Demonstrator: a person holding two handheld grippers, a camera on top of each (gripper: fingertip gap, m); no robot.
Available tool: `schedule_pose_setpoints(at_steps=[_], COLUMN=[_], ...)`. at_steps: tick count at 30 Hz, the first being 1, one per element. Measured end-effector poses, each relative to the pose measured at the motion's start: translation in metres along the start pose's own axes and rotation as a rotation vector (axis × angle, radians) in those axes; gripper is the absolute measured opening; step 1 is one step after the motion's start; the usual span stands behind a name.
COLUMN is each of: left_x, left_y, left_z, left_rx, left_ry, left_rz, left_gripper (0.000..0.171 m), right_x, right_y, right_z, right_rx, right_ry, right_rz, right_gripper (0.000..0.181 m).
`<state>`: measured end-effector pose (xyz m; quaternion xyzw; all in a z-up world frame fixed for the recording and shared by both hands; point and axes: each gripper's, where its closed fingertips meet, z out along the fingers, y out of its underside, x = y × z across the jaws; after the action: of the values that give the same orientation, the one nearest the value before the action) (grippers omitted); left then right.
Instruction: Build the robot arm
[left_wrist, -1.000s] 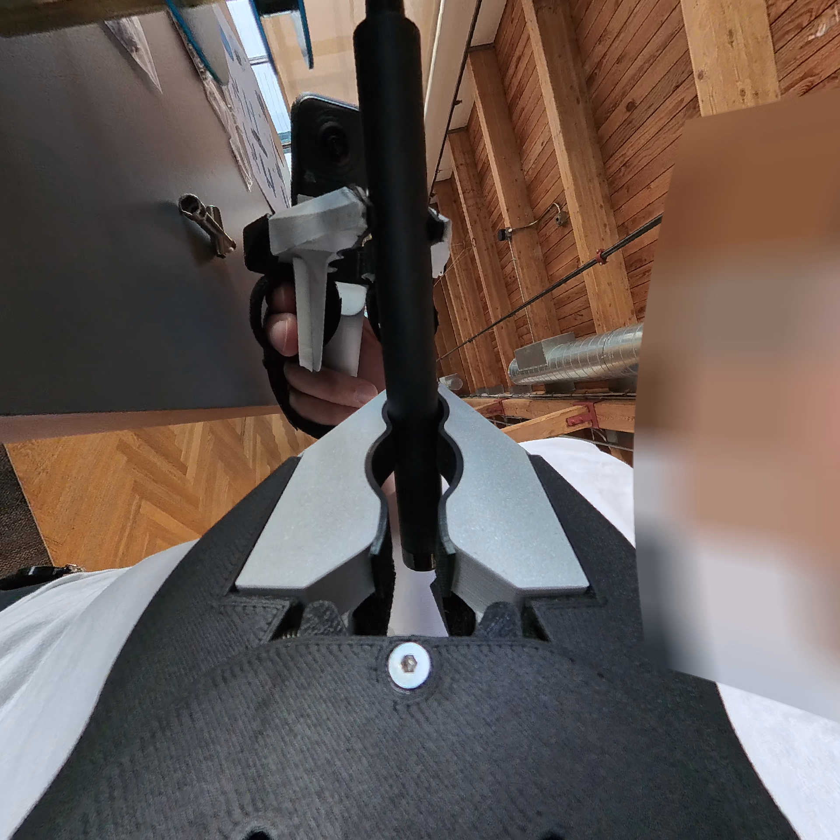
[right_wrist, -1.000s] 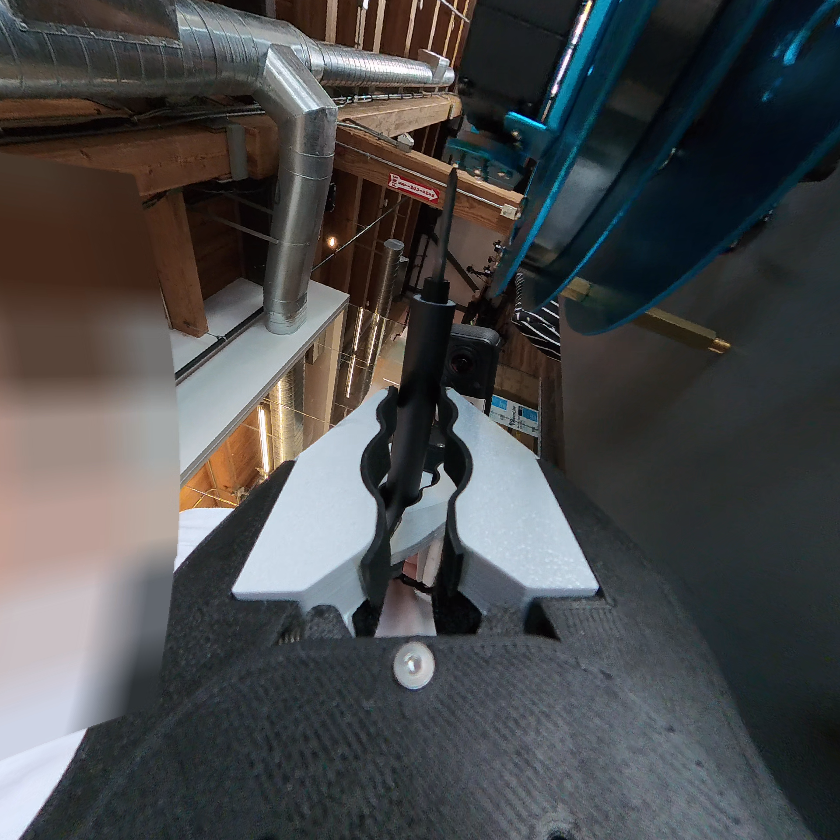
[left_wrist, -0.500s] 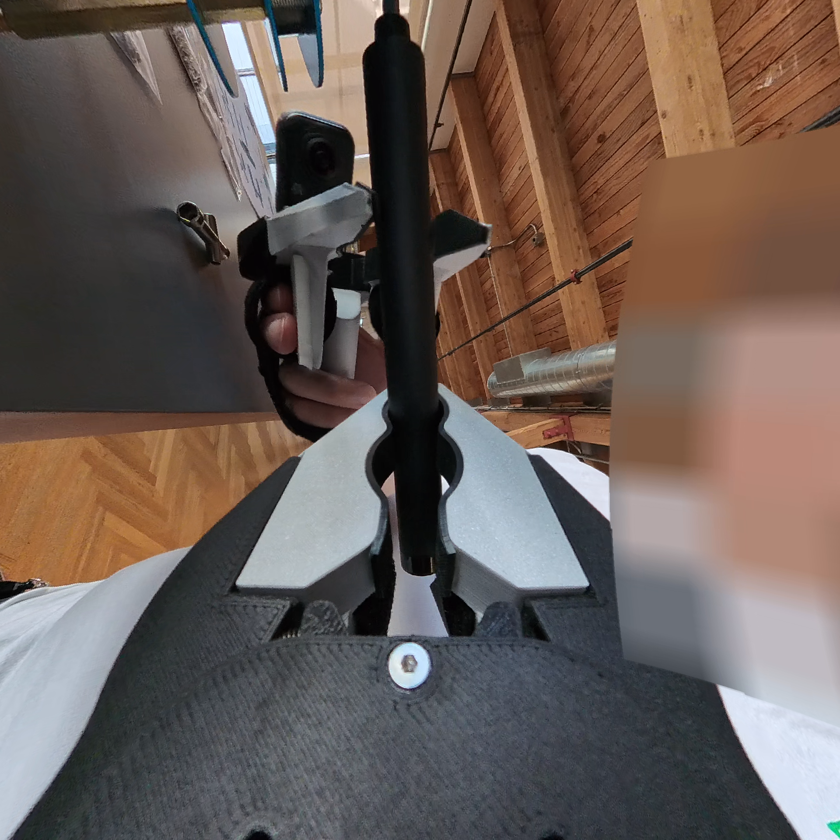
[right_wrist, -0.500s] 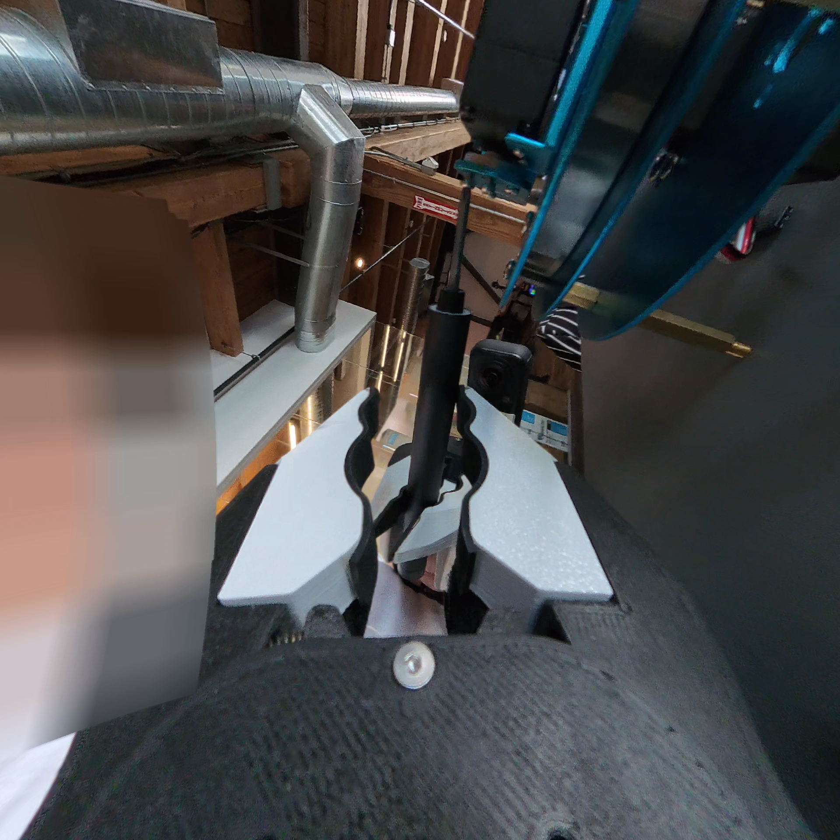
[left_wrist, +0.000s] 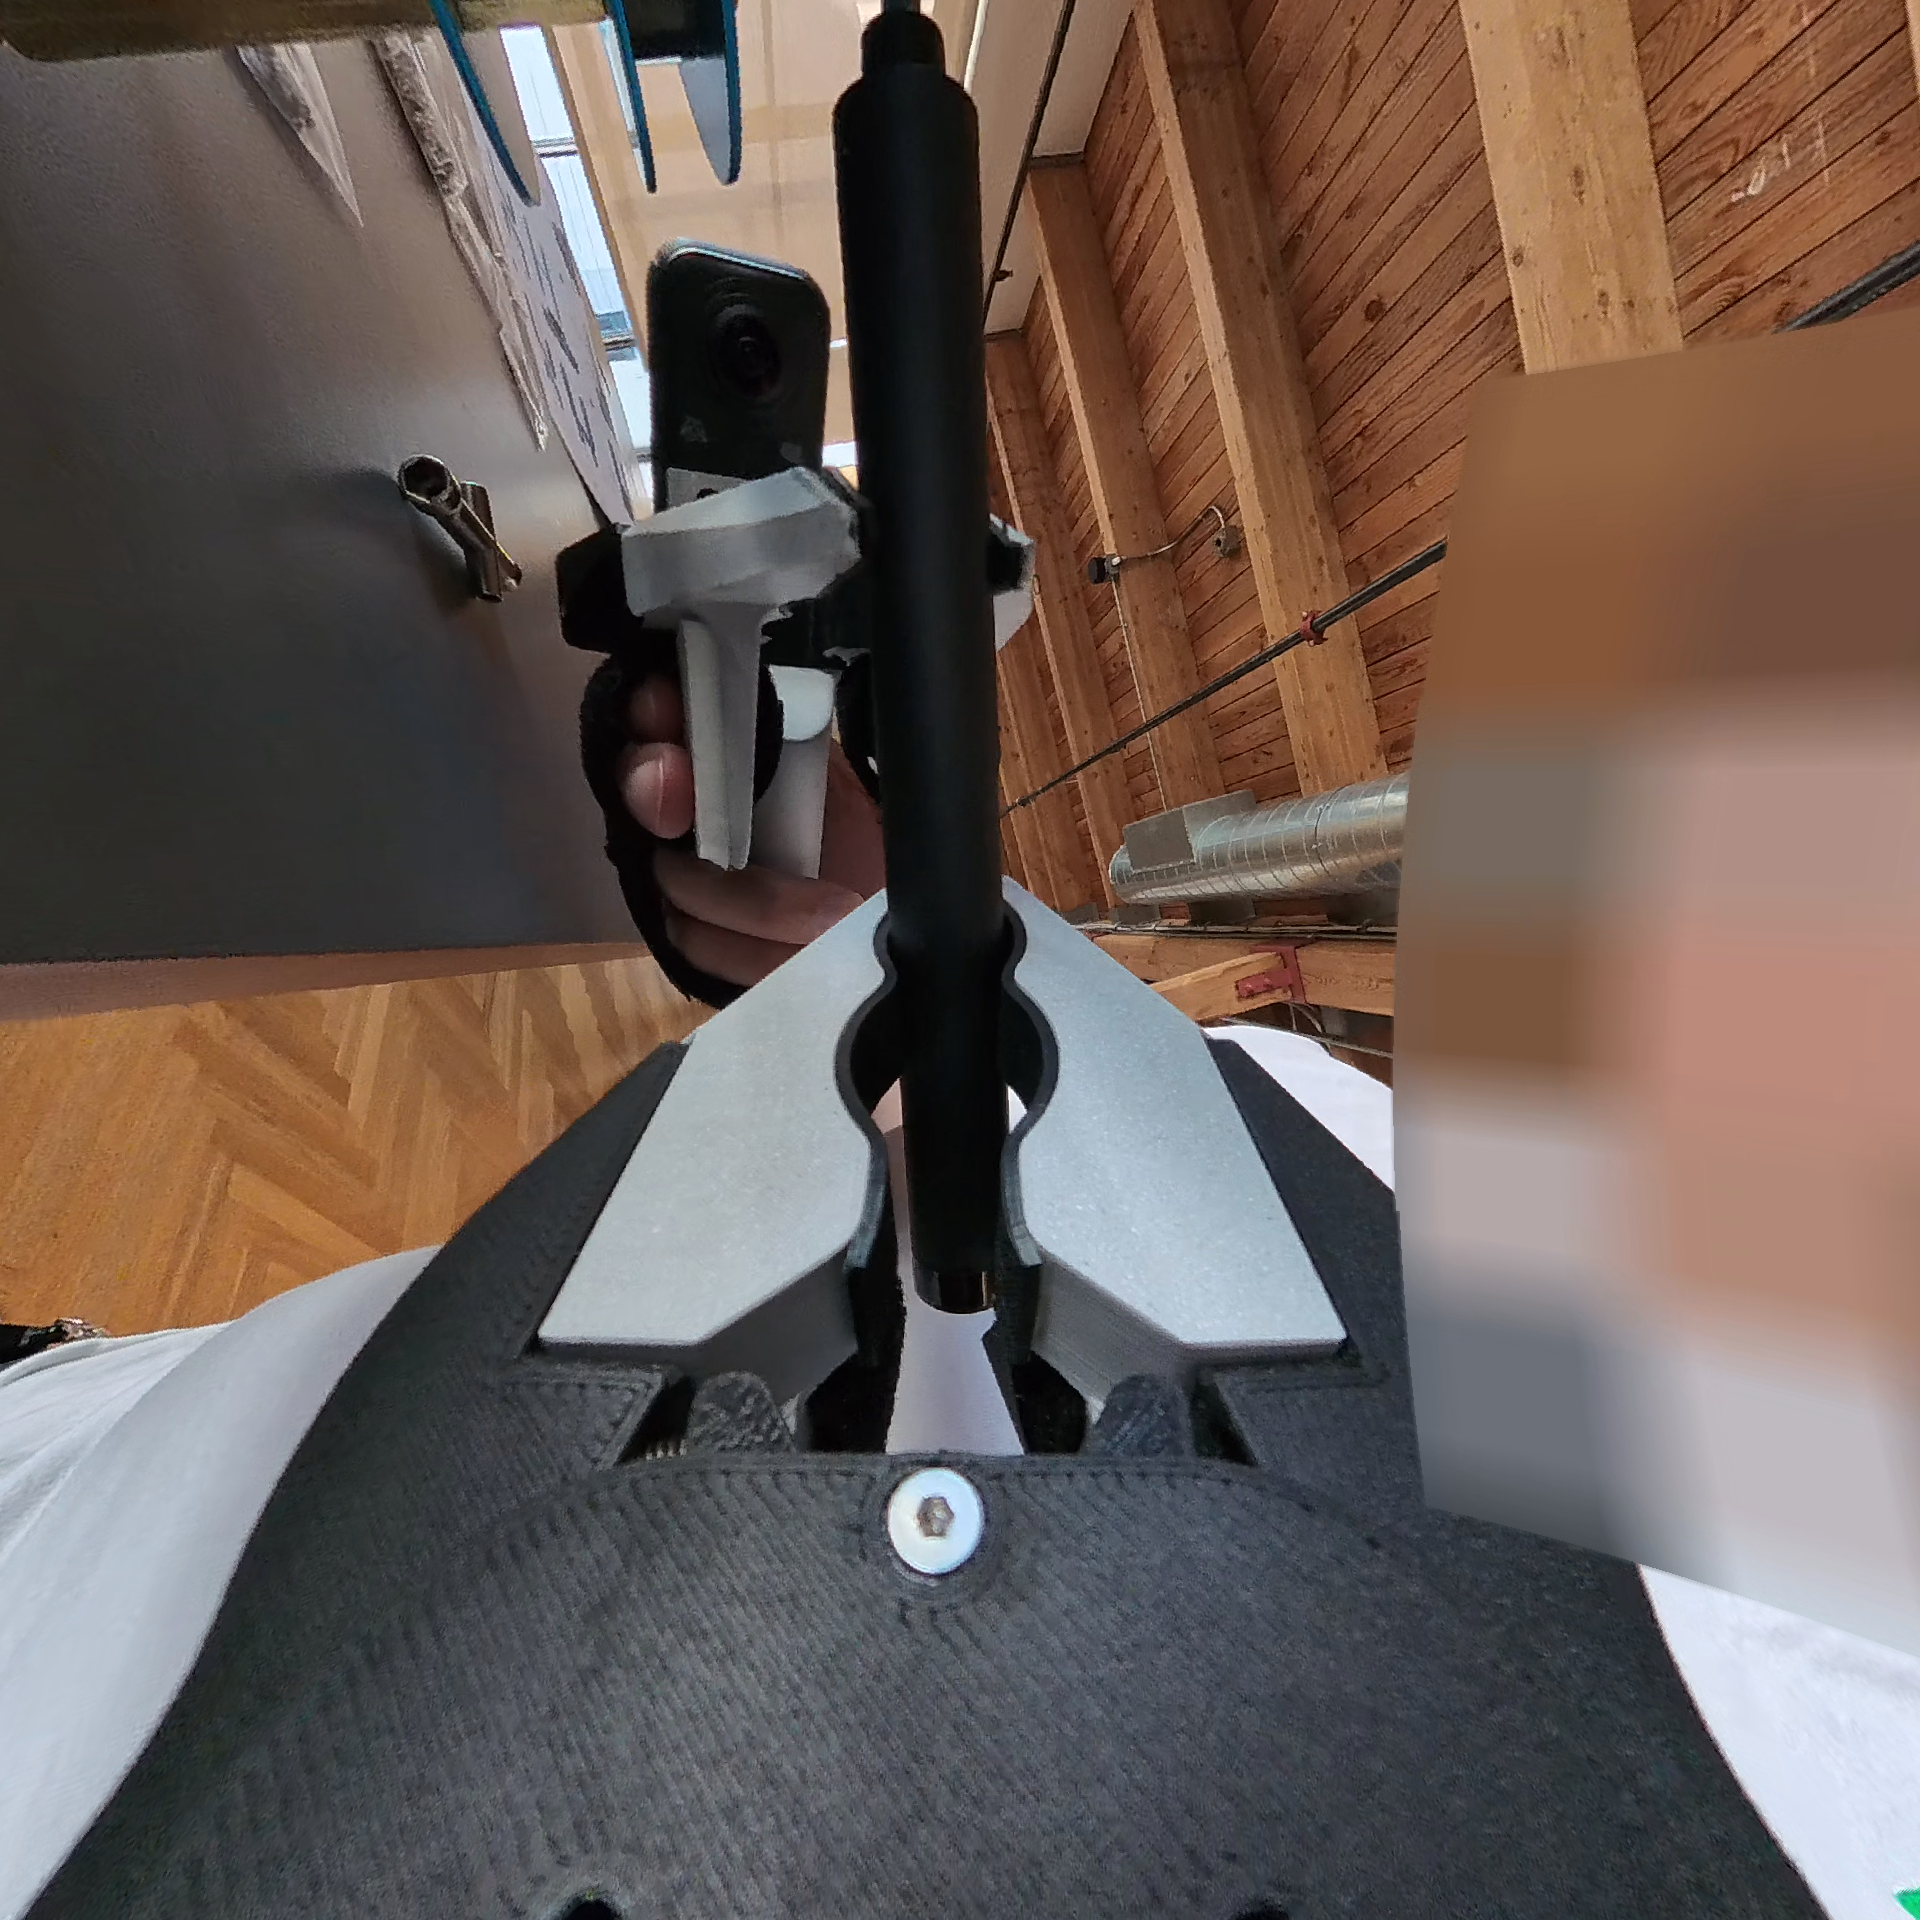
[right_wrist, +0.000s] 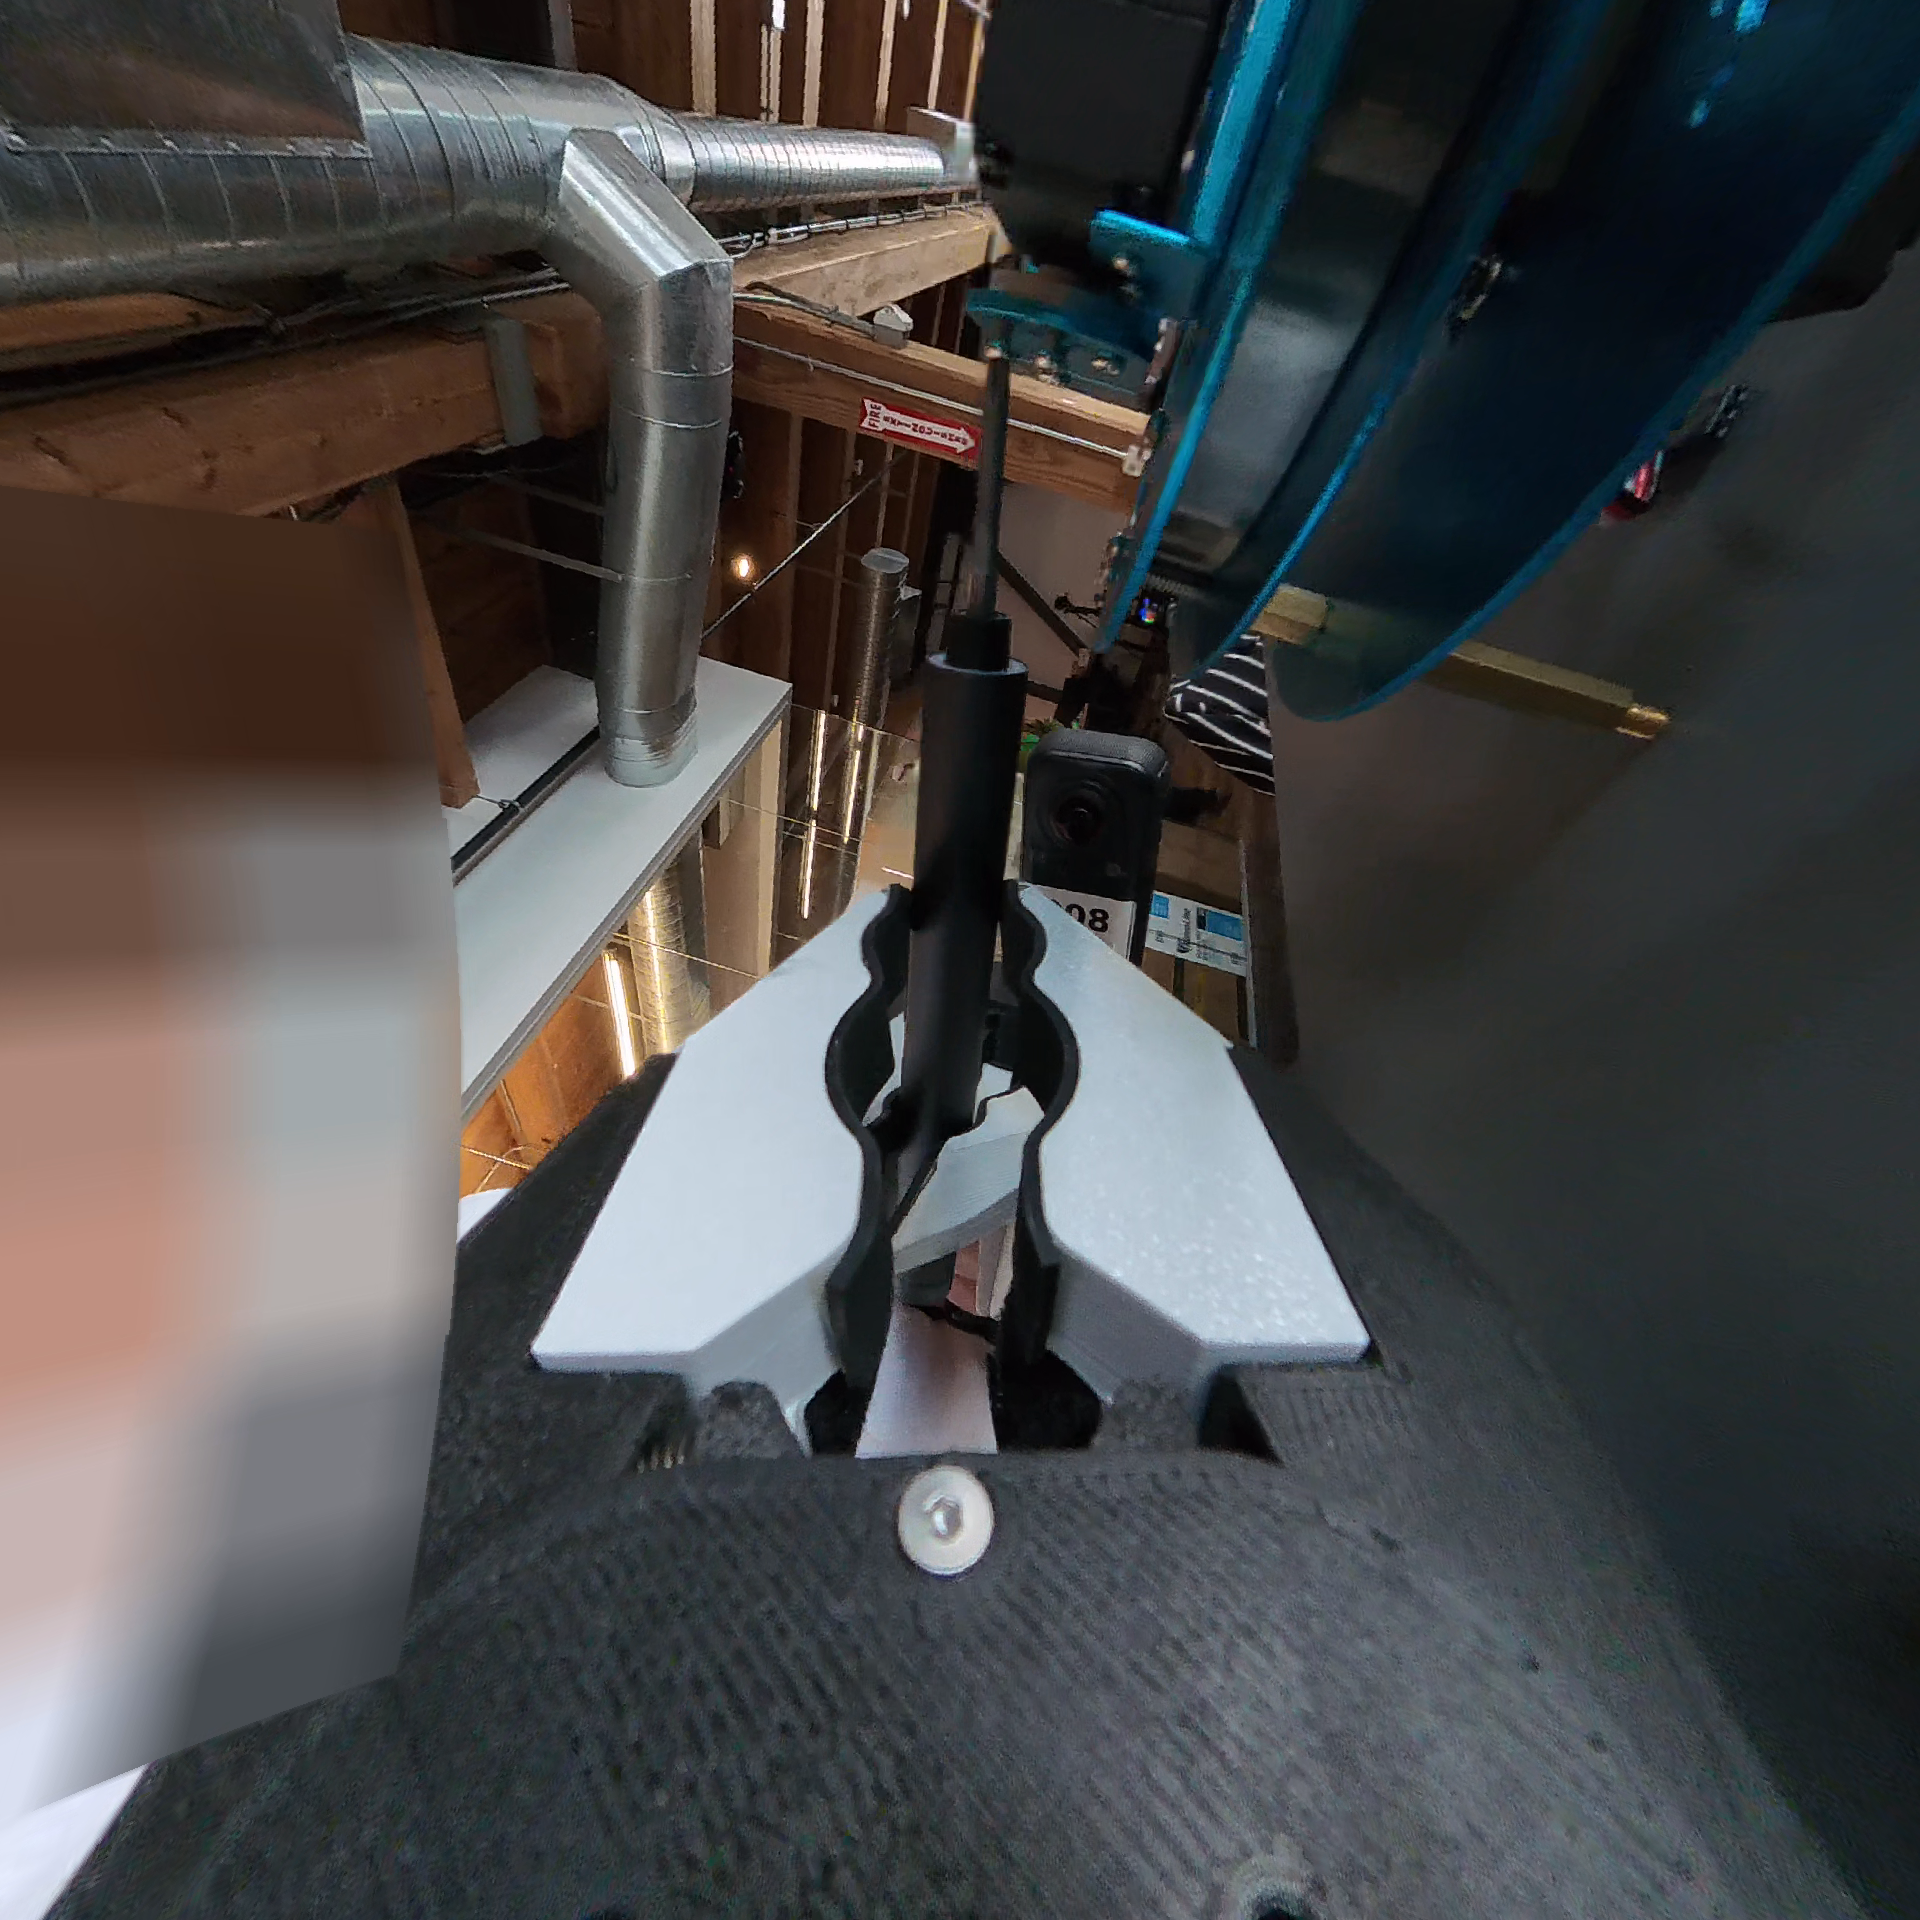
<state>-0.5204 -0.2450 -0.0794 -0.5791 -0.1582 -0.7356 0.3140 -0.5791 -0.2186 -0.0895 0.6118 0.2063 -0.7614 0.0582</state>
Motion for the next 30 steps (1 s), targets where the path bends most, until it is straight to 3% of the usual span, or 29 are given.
schedule_pose_setpoints(at_steps=[30], left_x=[0.0047], left_y=[0.0026], left_z=[0.0049], left_rx=[-0.012], left_ry=[0.005], left_rz=[-0.013], left_gripper=[0.009], right_x=[-0.0047], right_y=[-0.0031], right_z=[0.0006], right_rx=[0.072], right_ry=[-0.034], right_rz=[0.06], right_gripper=[0.015])
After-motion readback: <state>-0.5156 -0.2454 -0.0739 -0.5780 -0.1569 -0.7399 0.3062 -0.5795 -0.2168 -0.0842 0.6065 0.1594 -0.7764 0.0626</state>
